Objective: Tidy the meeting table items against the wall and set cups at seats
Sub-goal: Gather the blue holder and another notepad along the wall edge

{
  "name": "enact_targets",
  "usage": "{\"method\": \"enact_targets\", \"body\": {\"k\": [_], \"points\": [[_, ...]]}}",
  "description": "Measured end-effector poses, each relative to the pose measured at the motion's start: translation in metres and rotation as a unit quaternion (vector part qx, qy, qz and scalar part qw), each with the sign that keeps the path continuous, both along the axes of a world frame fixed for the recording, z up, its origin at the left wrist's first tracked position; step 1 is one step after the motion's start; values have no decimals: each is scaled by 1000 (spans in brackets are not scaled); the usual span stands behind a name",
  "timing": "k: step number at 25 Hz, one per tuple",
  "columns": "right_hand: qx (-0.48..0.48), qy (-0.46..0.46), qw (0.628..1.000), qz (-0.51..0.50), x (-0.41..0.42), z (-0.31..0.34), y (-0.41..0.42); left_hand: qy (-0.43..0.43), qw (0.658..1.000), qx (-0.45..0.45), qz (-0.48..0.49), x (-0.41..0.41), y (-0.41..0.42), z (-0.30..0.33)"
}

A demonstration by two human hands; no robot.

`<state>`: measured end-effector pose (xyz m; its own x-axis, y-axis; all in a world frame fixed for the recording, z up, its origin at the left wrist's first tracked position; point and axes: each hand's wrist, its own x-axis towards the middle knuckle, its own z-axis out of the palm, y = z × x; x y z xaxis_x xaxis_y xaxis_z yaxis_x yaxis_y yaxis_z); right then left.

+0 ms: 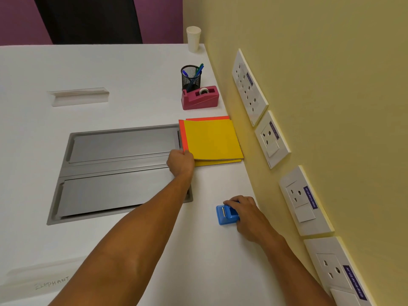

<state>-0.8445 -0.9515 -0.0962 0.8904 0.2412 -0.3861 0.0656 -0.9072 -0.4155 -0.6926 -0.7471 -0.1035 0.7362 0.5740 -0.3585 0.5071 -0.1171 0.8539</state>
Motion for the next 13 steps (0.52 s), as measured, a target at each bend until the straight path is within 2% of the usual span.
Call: {"method": "enact_targets", "body": {"k": [6,13], "points": [[5,3,1000,-9,1,1,2,35,996,65,-45,3,15,-13],[11,0,1000,-15,-2,1,4,47,995,65,-51,9,17,-6]]}}
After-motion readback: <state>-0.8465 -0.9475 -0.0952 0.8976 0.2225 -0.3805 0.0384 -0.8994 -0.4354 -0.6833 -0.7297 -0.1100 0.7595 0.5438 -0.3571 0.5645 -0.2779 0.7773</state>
